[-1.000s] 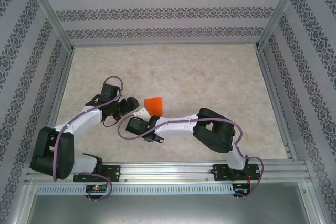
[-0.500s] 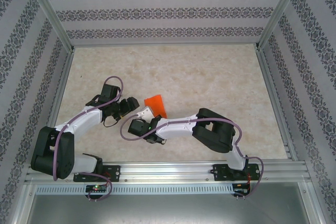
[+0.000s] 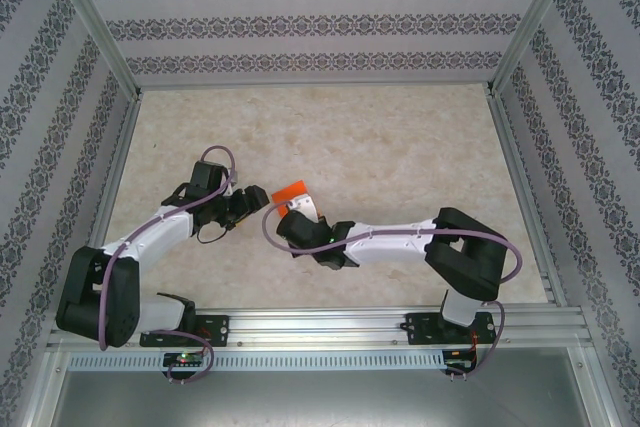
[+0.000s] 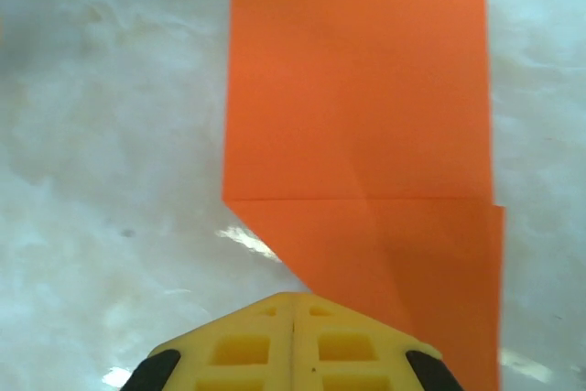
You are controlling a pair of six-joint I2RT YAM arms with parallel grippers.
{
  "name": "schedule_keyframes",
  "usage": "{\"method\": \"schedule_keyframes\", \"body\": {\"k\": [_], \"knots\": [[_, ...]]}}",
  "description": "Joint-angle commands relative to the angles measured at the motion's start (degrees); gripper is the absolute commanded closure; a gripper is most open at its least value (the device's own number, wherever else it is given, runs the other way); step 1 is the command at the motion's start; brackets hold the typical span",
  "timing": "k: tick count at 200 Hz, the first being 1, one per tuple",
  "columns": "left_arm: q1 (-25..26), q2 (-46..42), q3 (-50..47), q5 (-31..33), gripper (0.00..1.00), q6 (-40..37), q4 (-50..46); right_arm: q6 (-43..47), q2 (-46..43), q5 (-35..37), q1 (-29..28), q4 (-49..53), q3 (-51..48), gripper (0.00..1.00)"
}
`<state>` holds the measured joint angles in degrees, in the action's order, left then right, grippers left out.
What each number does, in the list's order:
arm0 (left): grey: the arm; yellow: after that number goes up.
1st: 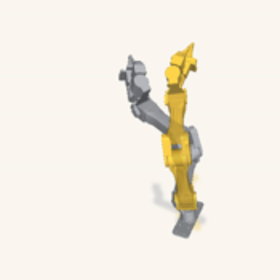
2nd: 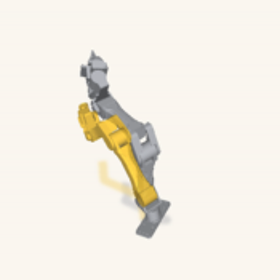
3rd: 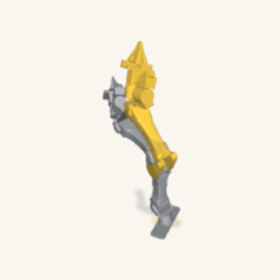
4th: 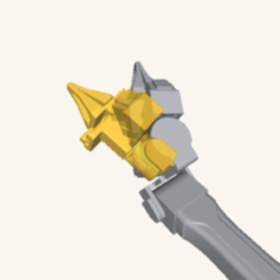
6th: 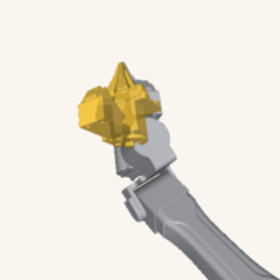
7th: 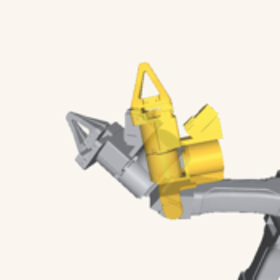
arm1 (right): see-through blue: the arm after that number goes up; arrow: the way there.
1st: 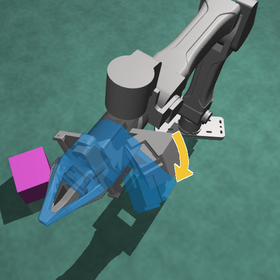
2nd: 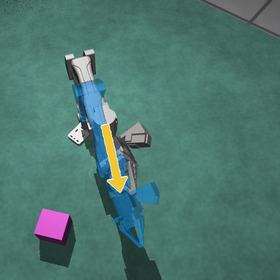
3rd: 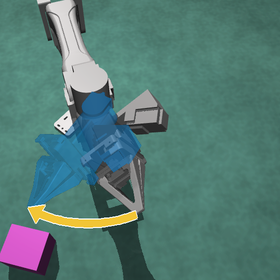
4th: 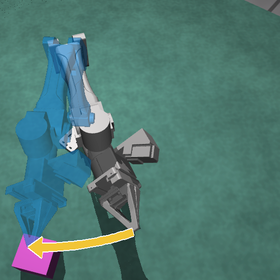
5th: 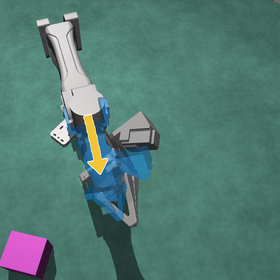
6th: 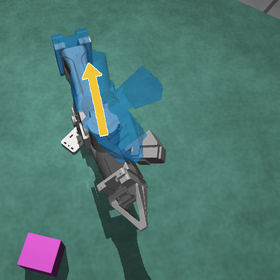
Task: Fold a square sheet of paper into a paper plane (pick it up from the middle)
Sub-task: Fold the wing for the fifth time at the center of the table.
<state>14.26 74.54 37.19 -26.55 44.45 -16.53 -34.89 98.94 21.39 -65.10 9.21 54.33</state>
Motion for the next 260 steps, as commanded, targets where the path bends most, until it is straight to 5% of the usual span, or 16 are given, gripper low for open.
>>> {"method": "schedule_keyframes", "body": {"k": [1,29,63,152,260], "knots": [[0.1,-1.8,-1.0,-2.7,0.23,0.4,3.8,-3.9,-0.5,-11.8,1.9,-10.0,-2.6,1.00],[0.4,-3.6,-1.7,-2.3,0.23,-0.3,3.8,-2.9,-1.8,-8.6,2.5,-6.8,-2.4,1.00],[0.9,-3.2,-1.3,-2.3,0.25,-1.3,2.1,-4.0,-6.4,-10.0,6.8,-4.4,-4.0,0.82],[5.9,1.1,-2.1,-3.8,0.25,1.6,5.6,-11.6,-0.3,-31.3,17.6,-15.8,-5.0,0.96],[10.7,9.3,0.6,-5.6,0.24,6.1,12.8,-16.6,4.8,-36.7,23.3,-28.8,-13.6,0.97]]}}
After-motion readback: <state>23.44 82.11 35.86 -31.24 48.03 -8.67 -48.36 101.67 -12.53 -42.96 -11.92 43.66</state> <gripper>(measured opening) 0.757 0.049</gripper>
